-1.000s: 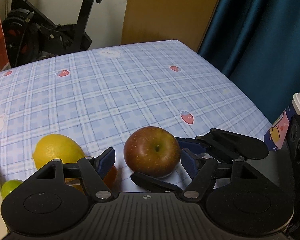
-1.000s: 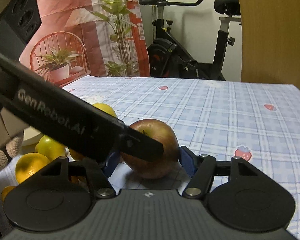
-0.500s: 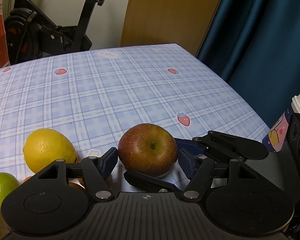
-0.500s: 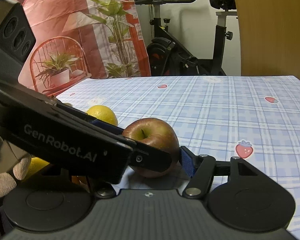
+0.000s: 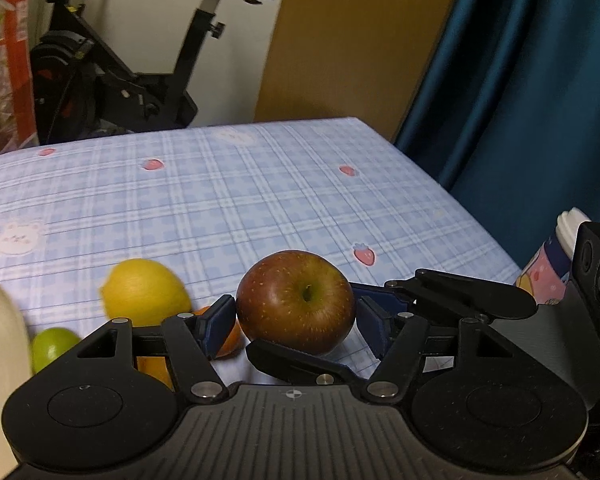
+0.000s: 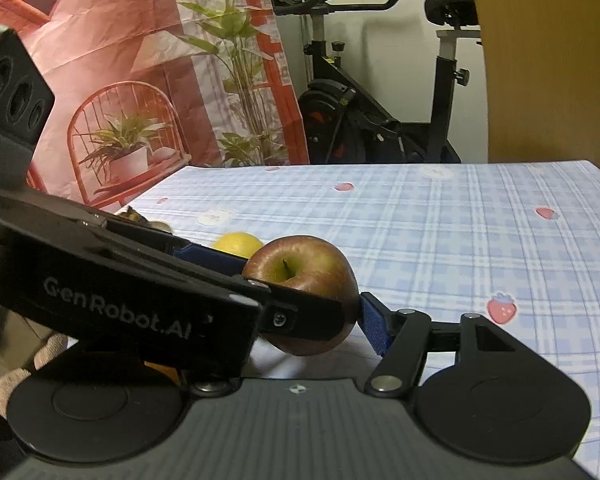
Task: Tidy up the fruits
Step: 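Carry the red apple with the left gripper onto the plate beside the mangosteen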
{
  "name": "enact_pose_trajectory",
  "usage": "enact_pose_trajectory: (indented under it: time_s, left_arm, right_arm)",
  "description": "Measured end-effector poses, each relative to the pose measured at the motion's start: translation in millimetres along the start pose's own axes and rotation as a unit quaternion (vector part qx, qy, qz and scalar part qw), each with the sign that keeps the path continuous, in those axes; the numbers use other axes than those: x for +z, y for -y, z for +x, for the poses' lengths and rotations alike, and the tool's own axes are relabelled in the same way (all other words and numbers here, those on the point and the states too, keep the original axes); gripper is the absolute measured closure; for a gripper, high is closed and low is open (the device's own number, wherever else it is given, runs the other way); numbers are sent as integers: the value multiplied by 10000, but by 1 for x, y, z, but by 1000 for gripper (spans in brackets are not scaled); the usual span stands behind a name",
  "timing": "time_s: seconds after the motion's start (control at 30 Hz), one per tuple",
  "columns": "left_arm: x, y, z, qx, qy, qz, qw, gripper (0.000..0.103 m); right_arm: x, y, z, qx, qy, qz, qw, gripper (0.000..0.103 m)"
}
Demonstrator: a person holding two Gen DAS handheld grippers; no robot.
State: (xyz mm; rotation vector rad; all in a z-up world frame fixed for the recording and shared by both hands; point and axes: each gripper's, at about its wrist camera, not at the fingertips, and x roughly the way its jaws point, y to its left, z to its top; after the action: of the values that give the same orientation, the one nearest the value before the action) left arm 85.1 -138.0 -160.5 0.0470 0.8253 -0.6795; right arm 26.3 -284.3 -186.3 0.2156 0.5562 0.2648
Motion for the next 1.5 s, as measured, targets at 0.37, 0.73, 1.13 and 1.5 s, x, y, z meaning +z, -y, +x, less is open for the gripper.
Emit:
enact_pose_trajectory:
  time_s: [0.37,0.73,1.13,1.5]
  left_arm:
    - [9,-51,-58,149,449,-507,9976,34]
    - [6,-138,-106,797,729,-1312,9855,34]
    - [-27,-216,-119,1245,630,-2154,9665,34]
    - [-39,-246,-115,1546,611,-2357,9575,34]
  right_arm:
    - [39,-55,13,353,-102,-425,9984,38]
    - [78,-130,79,1223,-330,-765,9890,38]
    - [69,-204,157,1838,-1180,-989,9708,38]
    - [57,-233,202,1971,-1420,-1027,9646,38]
